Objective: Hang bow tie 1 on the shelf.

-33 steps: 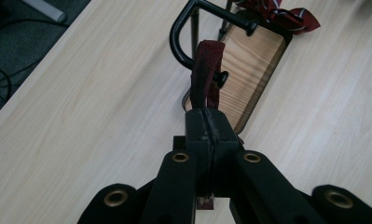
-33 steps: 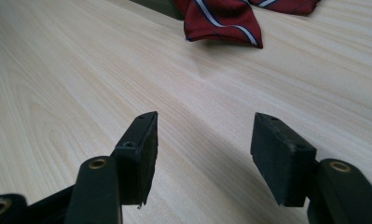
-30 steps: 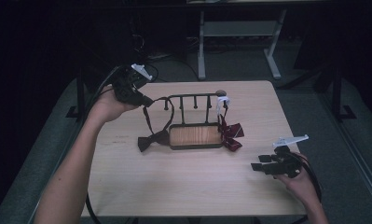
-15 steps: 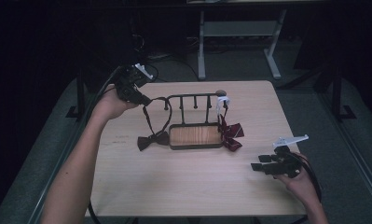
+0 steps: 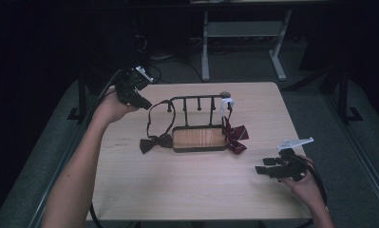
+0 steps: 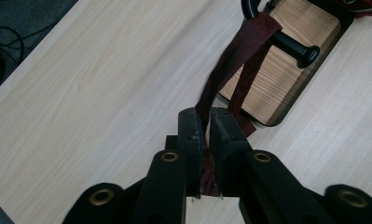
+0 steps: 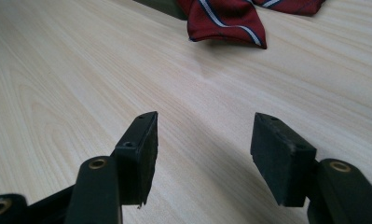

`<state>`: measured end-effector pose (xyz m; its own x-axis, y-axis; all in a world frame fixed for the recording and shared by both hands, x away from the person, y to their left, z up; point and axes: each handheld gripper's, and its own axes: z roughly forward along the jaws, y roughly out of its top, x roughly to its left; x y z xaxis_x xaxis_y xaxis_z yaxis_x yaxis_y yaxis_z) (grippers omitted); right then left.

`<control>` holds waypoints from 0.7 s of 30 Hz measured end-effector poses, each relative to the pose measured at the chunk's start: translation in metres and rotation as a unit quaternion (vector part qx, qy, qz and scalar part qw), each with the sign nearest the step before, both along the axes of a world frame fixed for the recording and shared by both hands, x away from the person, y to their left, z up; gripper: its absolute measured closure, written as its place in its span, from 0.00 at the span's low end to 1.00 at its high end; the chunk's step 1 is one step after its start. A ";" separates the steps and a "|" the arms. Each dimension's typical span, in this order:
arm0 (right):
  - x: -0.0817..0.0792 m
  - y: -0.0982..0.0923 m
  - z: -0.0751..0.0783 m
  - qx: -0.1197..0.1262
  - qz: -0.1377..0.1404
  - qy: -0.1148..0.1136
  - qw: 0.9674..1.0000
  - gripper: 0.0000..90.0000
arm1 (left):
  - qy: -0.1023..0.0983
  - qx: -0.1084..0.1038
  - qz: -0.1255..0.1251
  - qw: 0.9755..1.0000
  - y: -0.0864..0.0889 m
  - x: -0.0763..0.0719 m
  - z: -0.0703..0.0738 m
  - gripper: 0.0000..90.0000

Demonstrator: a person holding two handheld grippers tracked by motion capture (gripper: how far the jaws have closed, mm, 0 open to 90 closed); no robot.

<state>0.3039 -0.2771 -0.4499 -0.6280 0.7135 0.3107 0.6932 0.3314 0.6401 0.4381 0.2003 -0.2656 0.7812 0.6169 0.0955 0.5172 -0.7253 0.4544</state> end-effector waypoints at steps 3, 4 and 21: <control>0.000 0.001 0.000 0.002 -0.002 0.003 1.000 0.46 | 0.000 -0.003 0.000 1.000 0.003 -0.003 0.001 0.86; 0.000 0.001 0.000 0.002 -0.002 0.003 1.000 0.46 | 0.000 -0.004 0.004 1.000 0.004 -0.005 0.000 0.86; 0.000 0.000 0.000 -0.001 -0.002 -0.001 1.000 0.45 | -0.011 -0.021 -0.006 1.000 0.016 -0.027 -0.002 0.78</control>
<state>0.3041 -0.2771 -0.4503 -0.6260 0.7167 0.3073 0.6931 0.3308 0.6404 0.4109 0.2162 -0.2679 0.7867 0.6112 0.0866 0.4979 -0.7112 0.4963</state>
